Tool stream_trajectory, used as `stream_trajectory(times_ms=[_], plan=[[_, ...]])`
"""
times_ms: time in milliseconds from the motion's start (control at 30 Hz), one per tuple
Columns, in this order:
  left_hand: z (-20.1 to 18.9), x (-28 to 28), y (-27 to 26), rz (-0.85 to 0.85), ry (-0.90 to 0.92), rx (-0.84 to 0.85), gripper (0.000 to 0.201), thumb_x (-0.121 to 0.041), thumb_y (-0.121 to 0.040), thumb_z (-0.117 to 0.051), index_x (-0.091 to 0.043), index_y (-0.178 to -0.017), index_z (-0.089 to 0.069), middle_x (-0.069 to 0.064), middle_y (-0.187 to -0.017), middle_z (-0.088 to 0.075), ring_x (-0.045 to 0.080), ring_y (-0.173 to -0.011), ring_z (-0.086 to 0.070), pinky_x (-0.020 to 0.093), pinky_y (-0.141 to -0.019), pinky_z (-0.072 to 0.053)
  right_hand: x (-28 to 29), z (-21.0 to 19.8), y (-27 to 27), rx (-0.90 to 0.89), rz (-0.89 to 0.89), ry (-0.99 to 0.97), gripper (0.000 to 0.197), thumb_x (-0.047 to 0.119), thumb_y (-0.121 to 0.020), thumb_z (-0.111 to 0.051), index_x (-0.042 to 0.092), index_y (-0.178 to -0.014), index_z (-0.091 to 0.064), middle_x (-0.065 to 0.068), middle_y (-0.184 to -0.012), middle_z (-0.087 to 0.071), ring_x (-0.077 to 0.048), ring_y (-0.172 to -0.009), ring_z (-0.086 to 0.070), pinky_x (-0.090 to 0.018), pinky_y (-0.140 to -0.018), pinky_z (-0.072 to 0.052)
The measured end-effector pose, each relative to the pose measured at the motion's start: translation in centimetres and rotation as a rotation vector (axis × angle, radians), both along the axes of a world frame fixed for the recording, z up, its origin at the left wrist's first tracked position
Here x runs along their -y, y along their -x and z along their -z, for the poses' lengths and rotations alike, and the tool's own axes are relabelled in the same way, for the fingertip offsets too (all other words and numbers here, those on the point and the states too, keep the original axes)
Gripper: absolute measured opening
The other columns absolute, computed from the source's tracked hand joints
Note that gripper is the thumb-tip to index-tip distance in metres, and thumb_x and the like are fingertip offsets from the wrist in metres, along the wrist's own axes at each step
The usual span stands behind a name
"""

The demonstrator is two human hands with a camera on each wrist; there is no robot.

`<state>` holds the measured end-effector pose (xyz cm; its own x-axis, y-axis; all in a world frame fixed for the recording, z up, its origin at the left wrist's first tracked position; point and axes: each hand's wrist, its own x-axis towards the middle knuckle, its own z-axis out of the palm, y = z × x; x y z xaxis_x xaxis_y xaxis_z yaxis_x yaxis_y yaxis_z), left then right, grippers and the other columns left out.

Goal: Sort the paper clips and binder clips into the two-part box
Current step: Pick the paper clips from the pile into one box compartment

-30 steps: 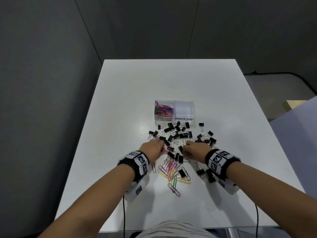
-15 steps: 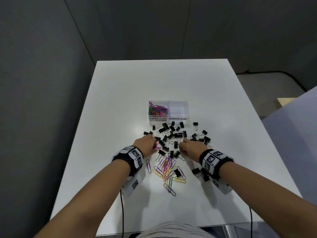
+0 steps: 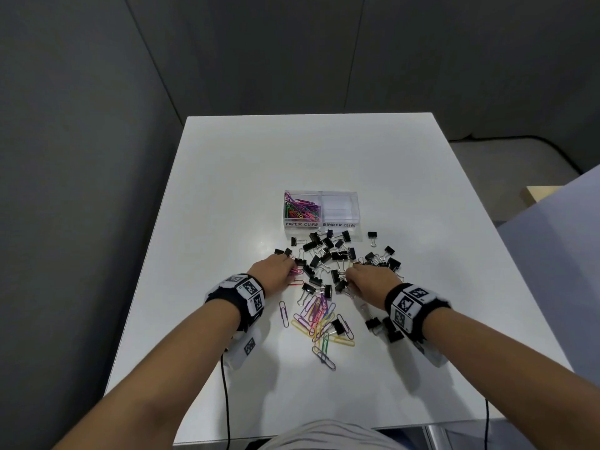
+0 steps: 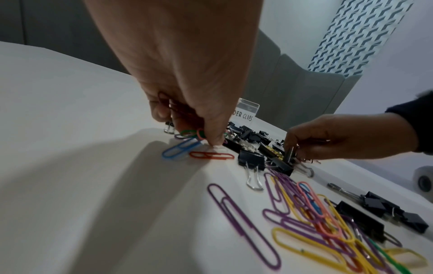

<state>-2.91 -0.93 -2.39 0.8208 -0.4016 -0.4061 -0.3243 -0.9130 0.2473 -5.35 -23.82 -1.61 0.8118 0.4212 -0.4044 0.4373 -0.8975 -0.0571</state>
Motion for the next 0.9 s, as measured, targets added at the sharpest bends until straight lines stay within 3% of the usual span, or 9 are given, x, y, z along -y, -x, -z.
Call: stream_trajectory(times_ms=[67, 133, 233, 300, 367, 467, 600, 733, 900], plan=[[-0.1, -0.2, 0.0, -0.009, -0.011, -0.006, 0.034, -0.027, -0.100, -0.038, -0.006, -0.124, -0.050, 0.013, -0.125, -0.052, 0.028, -0.118, -0.049, 0.039, -0.094, -0.043, 0.1, -0.5, -0.2, -0.014, 0.073, -0.032, 0.024, 0.022, -0.099, -0.035, 0.007, -0.111, -0.049, -0.010, -0.102, -0.064, -0.025, -0.082, -0.058, -0.033, -0.071, -0.048], [-0.2, -0.4, 0.0, -0.034, 0.002, -0.023, 0.034, -0.025, -0.100, -0.036, -0.003, -0.121, -0.050, 0.016, -0.124, -0.052, 0.031, -0.115, -0.051, 0.040, -0.094, -0.043, 0.2, -1.1, -0.3, -0.031, 0.143, -0.062, 0.024, 0.021, -0.099, -0.034, 0.008, -0.114, -0.047, -0.010, -0.092, -0.065, -0.021, -0.071, -0.050, -0.029, -0.065, -0.041], [-0.5, -0.8, 0.1, -0.092, 0.024, -0.090, 0.031, -0.022, -0.100, -0.036, 0.001, -0.119, -0.047, 0.019, -0.123, -0.051, 0.034, -0.108, -0.055, 0.040, -0.090, -0.043, 0.6, -1.8, -0.5, -0.055, 0.214, -0.092, 0.028, 0.019, -0.099, -0.033, 0.010, -0.124, -0.041, -0.005, -0.076, -0.057, -0.021, -0.071, -0.050, -0.031, -0.065, -0.041], [-0.6, -0.9, 0.2, -0.140, 0.042, -0.145, 0.029, -0.020, -0.100, -0.036, 0.001, -0.116, -0.046, 0.020, -0.121, -0.051, 0.035, -0.105, -0.057, 0.039, -0.089, -0.044, 0.7, -2.1, -0.7, -0.084, 0.242, -0.107, 0.027, 0.015, -0.098, -0.034, 0.011, -0.123, -0.044, -0.010, -0.088, -0.062, -0.023, -0.077, -0.054, -0.032, -0.068, -0.041], [-0.7, -1.1, 0.2, -0.160, 0.038, -0.173, 0.026, -0.016, -0.099, -0.036, 0.001, -0.116, -0.046, 0.020, -0.121, -0.053, 0.032, -0.103, -0.057, 0.037, -0.088, -0.043, 0.3, -2.1, -0.6, -0.121, 0.245, -0.133, 0.023, 0.010, -0.097, -0.034, 0.010, -0.113, -0.050, -0.010, -0.096, -0.062, -0.020, -0.077, -0.050, -0.027, -0.063, -0.038], [-0.8, -1.3, 0.3, -0.154, 0.010, -0.183, 0.025, -0.015, -0.098, -0.034, -0.001, -0.114, -0.047, 0.019, -0.118, -0.058, 0.022, -0.086, -0.047, 0.034, -0.082, -0.040, -0.9, -1.8, -0.2, -0.154, 0.192, -0.146, 0.022, 0.012, -0.098, -0.031, 0.010, -0.105, -0.052, -0.002, -0.087, -0.054, -0.017, -0.076, -0.048, -0.024, -0.064, -0.040], [-1.1, -1.6, 0.6, -0.130, -0.017, -0.104, 0.018, -0.026, -0.098, -0.035, -0.010, -0.096, -0.042, 0.015, -0.100, -0.060, 0.021, -0.079, -0.046, 0.029, -0.070, -0.034, -3.3, -1.8, 0.5, -0.104, 0.061, -0.105, 0.027, 0.033, -0.100, -0.033, 0.012, -0.105, -0.049, -0.001, -0.082, -0.058, -0.018, -0.071, -0.053, -0.032, -0.073, -0.050], [-1.7, -1.6, 0.7, -0.092, -0.094, -0.080, 0.039, -0.051, -0.096, -0.034, -0.013, -0.087, -0.040, 0.003, -0.082, -0.050, 0.022, -0.076, -0.047, 0.029, -0.069, -0.036, -4.9, -1.0, 0.6, -0.079, 0.010, -0.029, 0.034, 0.041, -0.094, -0.046, 0.012, -0.113, -0.047, -0.004, -0.097, -0.068, -0.024, -0.086, -0.065, -0.034, -0.077, -0.053], [-1.7, -2.1, 0.5, -0.081, -0.053, -0.091, 0.044, -0.043, -0.100, -0.025, -0.009, -0.084, -0.048, 0.011, -0.084, -0.054, 0.024, -0.077, -0.051, 0.033, -0.073, -0.041, -4.6, -0.5, 0.2, -0.082, 0.070, -0.026, 0.034, 0.038, -0.093, -0.048, 0.009, -0.110, -0.049, -0.007, -0.099, -0.067, -0.021, -0.078, -0.058, -0.035, -0.076, -0.054]])
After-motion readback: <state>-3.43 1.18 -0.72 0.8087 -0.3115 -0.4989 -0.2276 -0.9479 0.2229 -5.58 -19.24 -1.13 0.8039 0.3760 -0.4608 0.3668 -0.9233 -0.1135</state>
